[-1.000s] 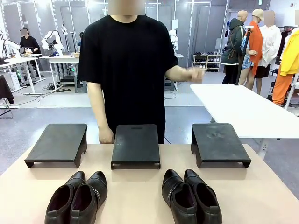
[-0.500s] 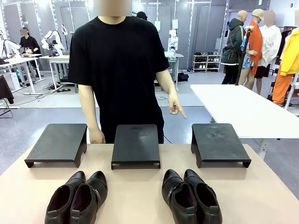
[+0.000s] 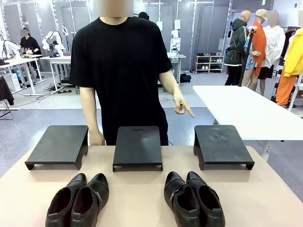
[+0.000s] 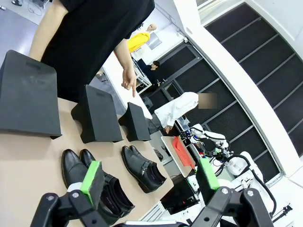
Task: Place the shoes on the stand as instructed by the person.
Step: Pick up one pair of Shoes and place it on the Shoes Stand indicated by the person.
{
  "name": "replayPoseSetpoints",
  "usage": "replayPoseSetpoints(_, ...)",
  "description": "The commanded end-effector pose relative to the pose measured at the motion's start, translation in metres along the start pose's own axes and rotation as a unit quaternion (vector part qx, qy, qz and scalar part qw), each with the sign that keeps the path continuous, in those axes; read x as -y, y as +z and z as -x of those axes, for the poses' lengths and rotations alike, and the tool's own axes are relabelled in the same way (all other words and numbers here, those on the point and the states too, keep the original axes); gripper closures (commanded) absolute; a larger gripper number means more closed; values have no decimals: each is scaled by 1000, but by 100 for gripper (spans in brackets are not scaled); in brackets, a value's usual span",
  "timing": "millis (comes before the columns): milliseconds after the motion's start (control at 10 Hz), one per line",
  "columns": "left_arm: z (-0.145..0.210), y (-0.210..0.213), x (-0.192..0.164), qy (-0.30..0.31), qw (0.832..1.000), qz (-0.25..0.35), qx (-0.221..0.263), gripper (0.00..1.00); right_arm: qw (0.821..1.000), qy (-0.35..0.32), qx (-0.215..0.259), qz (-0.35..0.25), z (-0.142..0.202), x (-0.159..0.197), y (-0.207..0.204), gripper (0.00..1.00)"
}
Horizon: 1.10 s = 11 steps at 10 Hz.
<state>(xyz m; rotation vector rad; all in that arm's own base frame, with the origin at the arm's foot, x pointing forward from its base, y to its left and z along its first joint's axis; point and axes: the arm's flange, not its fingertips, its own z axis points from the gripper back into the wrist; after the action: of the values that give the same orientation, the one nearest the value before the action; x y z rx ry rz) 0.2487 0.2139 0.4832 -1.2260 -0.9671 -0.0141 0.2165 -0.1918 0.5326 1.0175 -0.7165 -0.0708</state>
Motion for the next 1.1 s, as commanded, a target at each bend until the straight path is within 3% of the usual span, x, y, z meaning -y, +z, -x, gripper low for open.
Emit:
replayPoseSetpoints(0,0,1,0,-7,1000,6,-2,0,998,6,-51,37,2,-34,-43,0)
replayPoseSetpoints(300,0,1,0,-7,1000,6,-2,0,987,26,-138,83,-1,-73,-122,0)
replayPoseSetpoints(600,0,1,0,-7,1000,6,-2,0,958,22,-245,149,-2,-98,-219,0)
replayPoseSetpoints(1000,0,1,0,-7,1000,6,-2,0,917,-12,-314,246,29,-102,-310,0)
